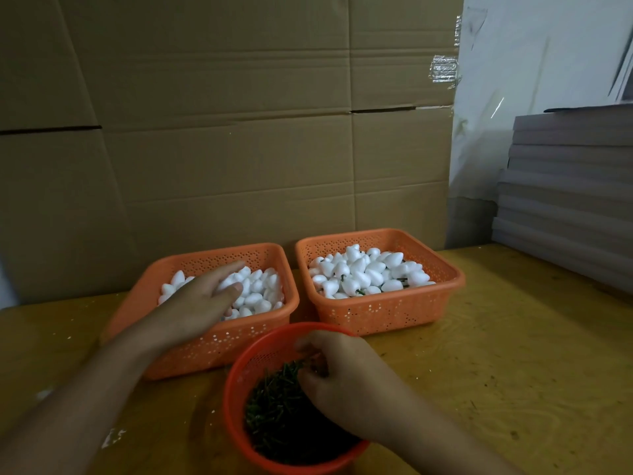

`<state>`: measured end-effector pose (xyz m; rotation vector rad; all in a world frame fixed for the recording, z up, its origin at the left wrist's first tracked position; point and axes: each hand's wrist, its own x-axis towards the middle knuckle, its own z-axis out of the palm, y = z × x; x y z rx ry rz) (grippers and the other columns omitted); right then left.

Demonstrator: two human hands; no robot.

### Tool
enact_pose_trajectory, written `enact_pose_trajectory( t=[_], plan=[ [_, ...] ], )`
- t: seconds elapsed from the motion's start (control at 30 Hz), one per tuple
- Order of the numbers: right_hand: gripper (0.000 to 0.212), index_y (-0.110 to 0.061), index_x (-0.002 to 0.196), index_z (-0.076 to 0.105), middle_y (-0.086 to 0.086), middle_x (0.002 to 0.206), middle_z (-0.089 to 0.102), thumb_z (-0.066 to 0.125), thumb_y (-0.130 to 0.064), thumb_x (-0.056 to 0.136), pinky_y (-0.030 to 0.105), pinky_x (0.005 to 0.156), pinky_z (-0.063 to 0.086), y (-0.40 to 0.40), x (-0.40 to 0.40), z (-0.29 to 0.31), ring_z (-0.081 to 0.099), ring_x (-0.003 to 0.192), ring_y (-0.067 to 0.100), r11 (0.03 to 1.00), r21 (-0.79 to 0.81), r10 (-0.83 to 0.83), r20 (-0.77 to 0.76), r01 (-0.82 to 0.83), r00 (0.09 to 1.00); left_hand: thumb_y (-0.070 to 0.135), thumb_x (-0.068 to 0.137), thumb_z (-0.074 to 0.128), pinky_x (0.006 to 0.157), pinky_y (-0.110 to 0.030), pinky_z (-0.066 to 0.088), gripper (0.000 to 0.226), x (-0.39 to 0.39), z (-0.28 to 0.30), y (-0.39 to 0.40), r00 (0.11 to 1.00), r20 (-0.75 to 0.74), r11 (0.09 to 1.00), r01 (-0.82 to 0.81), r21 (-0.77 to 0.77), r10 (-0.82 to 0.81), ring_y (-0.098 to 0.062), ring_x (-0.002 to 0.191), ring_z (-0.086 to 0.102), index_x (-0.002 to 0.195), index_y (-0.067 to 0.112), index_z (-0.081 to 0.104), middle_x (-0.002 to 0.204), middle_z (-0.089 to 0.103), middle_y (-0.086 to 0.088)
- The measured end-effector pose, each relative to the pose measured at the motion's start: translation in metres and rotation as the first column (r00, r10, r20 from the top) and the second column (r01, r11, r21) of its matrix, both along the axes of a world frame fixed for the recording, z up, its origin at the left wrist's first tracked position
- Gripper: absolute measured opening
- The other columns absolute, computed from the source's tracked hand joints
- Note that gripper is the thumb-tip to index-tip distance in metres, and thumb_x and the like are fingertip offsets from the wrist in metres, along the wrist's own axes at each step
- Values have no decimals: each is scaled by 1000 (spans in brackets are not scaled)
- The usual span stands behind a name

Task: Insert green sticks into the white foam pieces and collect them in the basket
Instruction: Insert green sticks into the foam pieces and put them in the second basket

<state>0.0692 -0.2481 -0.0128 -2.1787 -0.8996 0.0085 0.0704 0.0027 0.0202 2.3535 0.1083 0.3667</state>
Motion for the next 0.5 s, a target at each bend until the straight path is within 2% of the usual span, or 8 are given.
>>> enact_pose_trajectory(
  t=[0.07, 0.13, 0.2, 0.27, 0.33, 0.4, 0.5],
  plan=[
    [30, -25, 118, 64, -10, 118, 66, 57, -20, 89, 27, 93, 51, 3, -2, 0, 59, 108, 7, 993, -103, 71, 59, -65, 996, 32, 105, 46, 105, -36, 42, 38, -5, -1, -5, 1000, 24, 999, -18, -37, 19, 8, 78, 63, 140, 44, 49, 77, 71, 16],
    [30, -23, 120, 62, -3, 125, 62, 56, -21, 91, 36, 98, 50, 5, -3, -2, 57, 115, 16, 971, -220, 111, 73, -92, 991, 32, 104, 48, 108, -39, 42, 40, -9, -1, -9, 993, 112, 999, -27, -30, 30, 8, 93, 62, 142, 43, 47, 94, 71, 20],
    [27, -17, 119, 62, 3, 123, 62, 56, -20, 92, 40, 95, 52, 6, -3, -4, 58, 113, 24, 929, -355, 136, 74, -101, 988, 29, 99, 59, 102, -34, 45, 42, -13, 2, -16, 975, 219, 999, -37, -31, 43, 4, 108, 59, 137, 46, 50, 116, 64, 20],
    [25, -12, 116, 64, 8, 118, 62, 56, -16, 92, 43, 92, 53, 8, -3, -5, 58, 109, 29, 885, -456, 154, 104, -91, 983, 26, 90, 71, 93, -27, 49, 37, -19, 5, -26, 956, 291, 993, -2, -116, 35, 1, 107, 63, 120, 44, 60, 113, 69, 16],
    [24, -11, 113, 66, 9, 115, 63, 58, -14, 90, 43, 88, 55, 10, -1, -5, 59, 106, 30, 873, -484, 146, 137, -63, 980, 32, 80, 76, 84, -20, 52, 30, -27, 7, -37, 948, 318, 979, 84, -185, -21, -1, 102, 68, 109, 35, 68, 107, 73, 16],
    [23, -12, 110, 68, 10, 110, 65, 59, -13, 89, 40, 82, 55, 11, 0, -5, 61, 101, 31, 876, -482, 130, 169, -33, 977, 36, 75, 75, 77, -16, 54, 30, -33, 8, -46, 940, 328, 969, 164, -186, -96, -2, 98, 70, 105, 32, 71, 105, 74, 18],
    [20, -15, 105, 70, 9, 105, 67, 61, -16, 88, 37, 78, 53, 12, 2, -6, 63, 97, 33, 884, -467, 111, 214, 2, 970, 40, 75, 75, 78, -16, 55, 30, -38, 7, -52, 942, 309, 961, 194, -195, -128, -4, 96, 71, 104, 36, 74, 105, 75, 18]
  ],
)
